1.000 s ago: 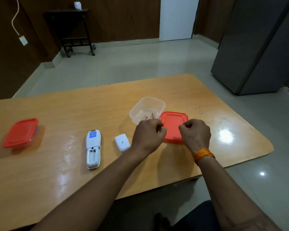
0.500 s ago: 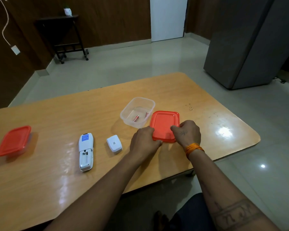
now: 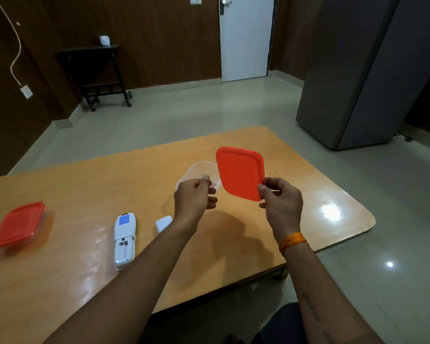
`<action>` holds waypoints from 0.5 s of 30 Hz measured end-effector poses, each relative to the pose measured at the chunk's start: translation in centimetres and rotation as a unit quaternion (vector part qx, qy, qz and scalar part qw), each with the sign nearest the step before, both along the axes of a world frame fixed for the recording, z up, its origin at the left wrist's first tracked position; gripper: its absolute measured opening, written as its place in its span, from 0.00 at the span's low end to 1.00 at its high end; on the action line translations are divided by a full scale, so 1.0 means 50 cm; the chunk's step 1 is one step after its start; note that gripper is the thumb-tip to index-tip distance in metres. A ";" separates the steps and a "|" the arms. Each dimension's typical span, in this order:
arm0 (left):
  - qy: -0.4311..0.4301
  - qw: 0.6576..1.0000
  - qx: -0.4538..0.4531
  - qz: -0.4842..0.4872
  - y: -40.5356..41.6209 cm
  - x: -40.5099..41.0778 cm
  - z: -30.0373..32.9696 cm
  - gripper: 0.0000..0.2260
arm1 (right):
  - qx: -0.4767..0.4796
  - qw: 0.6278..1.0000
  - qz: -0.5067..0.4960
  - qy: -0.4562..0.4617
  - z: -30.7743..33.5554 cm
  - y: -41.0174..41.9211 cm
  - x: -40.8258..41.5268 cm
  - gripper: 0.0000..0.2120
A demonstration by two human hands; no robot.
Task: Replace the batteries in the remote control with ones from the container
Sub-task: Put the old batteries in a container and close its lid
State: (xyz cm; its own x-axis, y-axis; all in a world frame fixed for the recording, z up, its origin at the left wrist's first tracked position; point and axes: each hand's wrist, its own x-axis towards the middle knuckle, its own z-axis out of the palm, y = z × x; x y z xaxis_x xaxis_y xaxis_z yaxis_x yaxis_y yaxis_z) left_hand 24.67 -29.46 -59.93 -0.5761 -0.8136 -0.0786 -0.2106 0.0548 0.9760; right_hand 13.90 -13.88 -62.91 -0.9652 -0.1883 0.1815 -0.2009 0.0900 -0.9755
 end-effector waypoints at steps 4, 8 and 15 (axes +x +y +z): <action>0.085 0.982 0.167 0.037 -0.047 0.012 0.043 0.17 | 0.030 0.992 0.032 0.121 0.005 -0.020 0.017 0.07; 0.096 0.972 0.212 0.041 -0.078 0.025 0.047 0.13 | 0.054 0.972 0.032 0.227 0.003 -0.040 0.032 0.09; 0.058 0.984 0.164 0.021 -0.141 0.034 0.038 0.05 | 0.030 0.977 0.057 0.206 0.011 -0.088 0.042 0.11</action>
